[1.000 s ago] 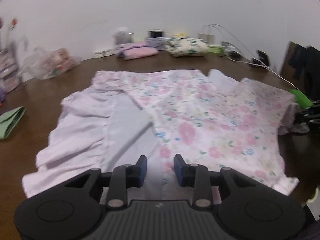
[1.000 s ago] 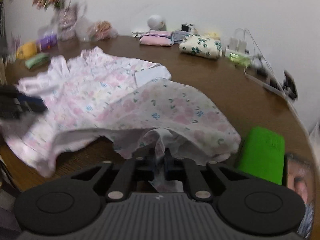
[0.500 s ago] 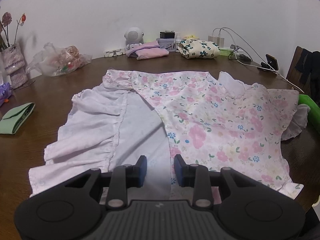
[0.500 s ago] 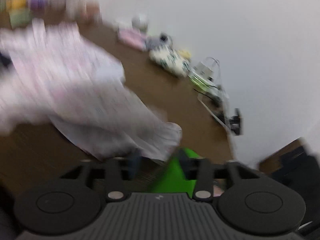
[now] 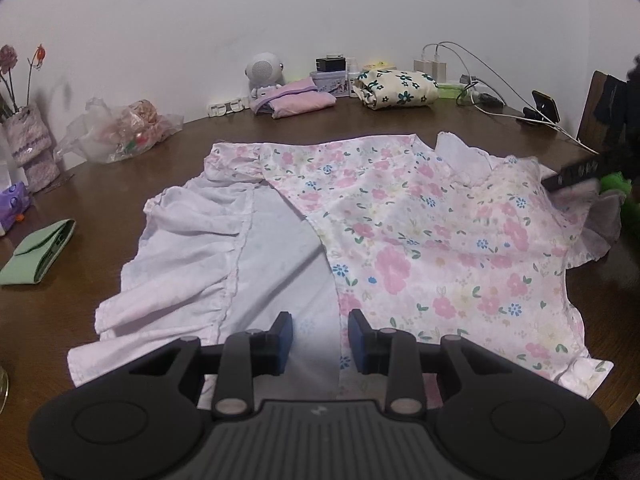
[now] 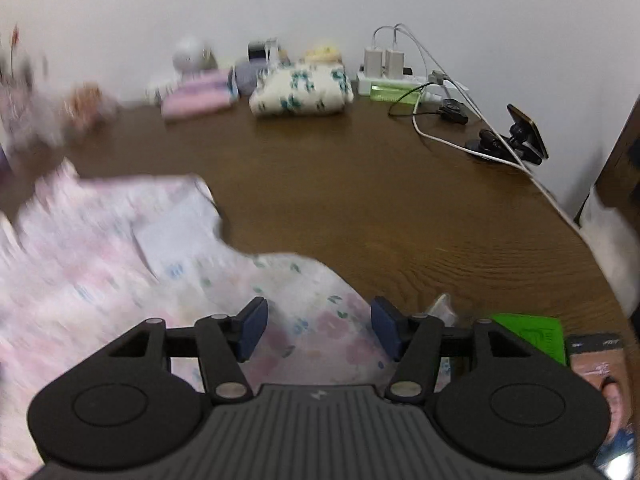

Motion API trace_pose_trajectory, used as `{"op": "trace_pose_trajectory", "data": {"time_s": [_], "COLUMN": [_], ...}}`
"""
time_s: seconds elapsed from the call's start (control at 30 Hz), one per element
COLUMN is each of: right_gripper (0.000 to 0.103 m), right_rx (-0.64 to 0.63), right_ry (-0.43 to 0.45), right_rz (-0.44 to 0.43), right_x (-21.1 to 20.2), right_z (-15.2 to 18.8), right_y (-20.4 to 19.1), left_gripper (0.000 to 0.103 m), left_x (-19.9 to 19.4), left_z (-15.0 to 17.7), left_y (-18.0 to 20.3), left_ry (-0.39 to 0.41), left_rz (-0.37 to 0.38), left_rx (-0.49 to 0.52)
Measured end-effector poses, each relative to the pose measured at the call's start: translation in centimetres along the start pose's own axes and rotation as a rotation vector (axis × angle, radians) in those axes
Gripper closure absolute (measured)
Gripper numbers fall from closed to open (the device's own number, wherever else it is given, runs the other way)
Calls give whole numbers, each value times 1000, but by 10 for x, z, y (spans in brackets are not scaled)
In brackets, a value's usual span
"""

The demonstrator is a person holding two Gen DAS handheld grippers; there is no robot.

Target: Fold clothes

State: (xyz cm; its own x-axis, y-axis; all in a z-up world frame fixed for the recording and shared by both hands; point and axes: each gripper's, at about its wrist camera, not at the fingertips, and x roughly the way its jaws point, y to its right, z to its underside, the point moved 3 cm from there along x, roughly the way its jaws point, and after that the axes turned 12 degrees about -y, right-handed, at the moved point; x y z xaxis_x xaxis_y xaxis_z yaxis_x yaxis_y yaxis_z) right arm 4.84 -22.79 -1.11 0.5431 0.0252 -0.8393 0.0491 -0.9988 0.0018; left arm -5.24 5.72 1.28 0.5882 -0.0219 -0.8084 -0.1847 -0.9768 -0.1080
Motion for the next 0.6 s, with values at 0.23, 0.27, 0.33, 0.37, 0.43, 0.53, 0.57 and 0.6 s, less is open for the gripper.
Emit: {"op": "trace_pose_trajectory", "data": {"time_s": [0.23,0.27,0.33,0.37,0.43,0.53,0.57,0.6], "right_gripper": [102,100,95,89,65,50,50,50], "right_rx": [-42,-54,-63,-57,-53,-169,-236,-302], "right_ry": [227,228,190,154,205,280,297,314], "right_rz": [142,192,272,288,207,-17,-110,-204], "right_x": [-49,-47,-37,-34,-56,-91,-102,-114], "right_z": [6,6,8,10,23,54,67,81], "right_y": [-2,-2,0,2,-1,-21,-31,-41], "left_gripper": [73,71,65,65,61,24,18,14], "left_x": [-1,-1,-4,-9,-24,-62,-74,-84], "left_z": [-1,-2,-1,1,6,32,45,59], "left_y": [7,9,6,2,-10,-24,-27,-29], "left_ry": [0,3,1,2,24,141,182,224], "left_rz": [34,27,44,75,137,194,186,167], "left_rx": [6,9,12,11,14,102,145,189]}}
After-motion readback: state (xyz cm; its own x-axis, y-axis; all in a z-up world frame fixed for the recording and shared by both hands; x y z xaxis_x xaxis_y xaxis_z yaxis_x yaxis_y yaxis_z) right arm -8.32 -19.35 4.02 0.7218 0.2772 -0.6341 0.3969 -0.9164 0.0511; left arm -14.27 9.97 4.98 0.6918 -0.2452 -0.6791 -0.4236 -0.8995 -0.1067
